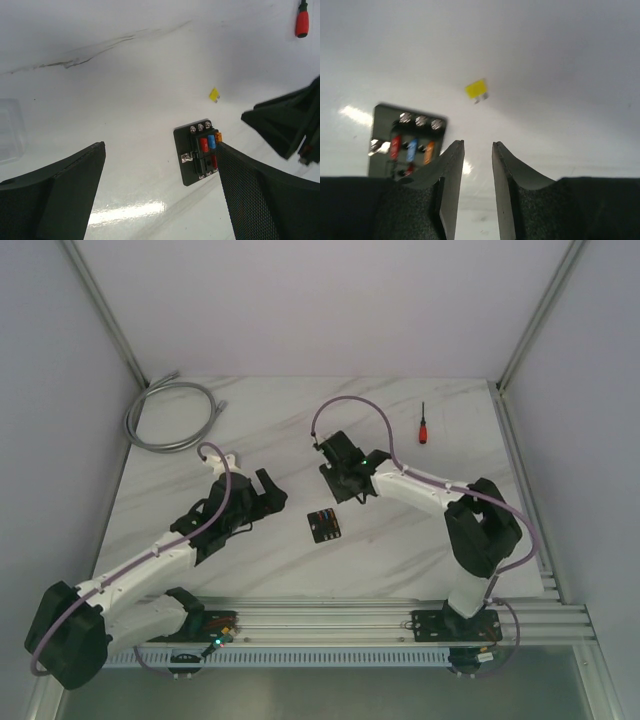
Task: Snap on the fuse box
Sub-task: Install the fuse at the fuse box base, then pick up the fuse from the center of the board.
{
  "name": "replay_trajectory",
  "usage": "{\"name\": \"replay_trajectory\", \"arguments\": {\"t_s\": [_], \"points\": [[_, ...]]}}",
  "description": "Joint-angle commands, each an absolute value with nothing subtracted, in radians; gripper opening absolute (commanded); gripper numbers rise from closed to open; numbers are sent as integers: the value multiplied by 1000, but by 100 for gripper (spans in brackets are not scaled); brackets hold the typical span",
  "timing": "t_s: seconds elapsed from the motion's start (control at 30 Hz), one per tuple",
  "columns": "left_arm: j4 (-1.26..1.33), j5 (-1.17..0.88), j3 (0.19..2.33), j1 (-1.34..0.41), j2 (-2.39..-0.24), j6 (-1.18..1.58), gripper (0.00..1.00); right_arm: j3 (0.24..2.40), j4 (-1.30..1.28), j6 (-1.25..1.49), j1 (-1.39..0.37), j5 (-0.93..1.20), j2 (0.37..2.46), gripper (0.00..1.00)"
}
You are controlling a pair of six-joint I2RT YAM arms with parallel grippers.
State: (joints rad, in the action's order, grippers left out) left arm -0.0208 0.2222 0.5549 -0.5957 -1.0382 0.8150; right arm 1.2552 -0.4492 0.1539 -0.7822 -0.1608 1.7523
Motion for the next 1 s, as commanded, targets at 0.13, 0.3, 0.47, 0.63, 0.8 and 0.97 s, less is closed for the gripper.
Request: {"name": "replay_trajectory", "arguments": {"t_s": [0.13, 0.3, 0.47, 0.63, 0.8, 0.97], "points": [[-45, 241, 539, -586, -1008, 815, 100, 1321, -328, -56, -694, -50, 1861, 39], [-48, 235, 542, -581, -1015, 813, 100, 1355, -324, -115, -686, 2, 1925, 41], [-49, 231, 540, -577, -1017, 811, 100, 1367, -324, -153, -684, 35, 1956, 43], [-48, 227, 540, -575, -1019, 810, 100, 1377, -336, -183, -681, 57, 1985, 44], [-48, 225, 541, -574, -1020, 810, 100, 1384, -348, -196, -679, 81, 2008, 43], [-49, 222, 541, -572, -1022, 811, 100, 1386, -358, -199, -673, 85, 2024, 38]]}}
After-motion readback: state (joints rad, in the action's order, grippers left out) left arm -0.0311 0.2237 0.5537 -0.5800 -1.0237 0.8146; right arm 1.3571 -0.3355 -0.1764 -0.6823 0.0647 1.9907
